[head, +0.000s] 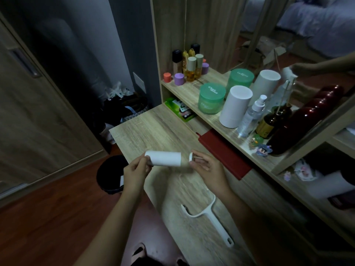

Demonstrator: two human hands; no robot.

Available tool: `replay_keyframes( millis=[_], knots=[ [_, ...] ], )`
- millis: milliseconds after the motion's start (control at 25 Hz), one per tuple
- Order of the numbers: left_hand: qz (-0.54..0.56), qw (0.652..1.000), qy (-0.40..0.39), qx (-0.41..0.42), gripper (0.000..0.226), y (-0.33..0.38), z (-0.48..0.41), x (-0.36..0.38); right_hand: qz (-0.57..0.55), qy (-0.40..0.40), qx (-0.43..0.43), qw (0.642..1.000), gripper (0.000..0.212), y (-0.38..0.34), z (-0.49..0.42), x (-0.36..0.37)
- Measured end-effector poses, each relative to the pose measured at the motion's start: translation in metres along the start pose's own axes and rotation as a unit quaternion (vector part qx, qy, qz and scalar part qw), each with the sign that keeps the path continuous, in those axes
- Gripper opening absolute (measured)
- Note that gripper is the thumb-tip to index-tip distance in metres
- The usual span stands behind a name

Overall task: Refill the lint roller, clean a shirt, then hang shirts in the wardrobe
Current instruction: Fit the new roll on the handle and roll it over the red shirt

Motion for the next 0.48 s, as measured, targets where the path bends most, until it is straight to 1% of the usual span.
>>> replay_keyframes(
  millis=[80,160,320,480],
  knots=[
    [0.024,0.999,-0.022,-0.018,0.029,-0.003,0.000,0.005,0.004,-0.006,-0.008,1.000,0.039,-0.004,-0.001,0.002],
    [0.056,0.997,-0.036,-0.030,0.030,-0.005,0.001,0.009,0.007,-0.012,-0.018,1.000,0.040,-0.006,-0.002,0.004],
    [0.081,0.995,-0.032,-0.045,0.021,-0.005,0.006,0.013,-0.003,-0.006,-0.022,1.000,0.040,-0.006,-0.002,0.007],
    [0.097,0.993,-0.026,-0.060,0.016,-0.006,0.011,0.014,0.004,-0.010,-0.025,1.000,0.043,-0.006,-0.001,0.008]
  ],
)
Point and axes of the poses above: each hand's wrist, its own z-axis away from the middle knuckle, its own x-axis out of the palm, y = z × x, the point moved 3 cm from there along -z, towards the middle knuckle
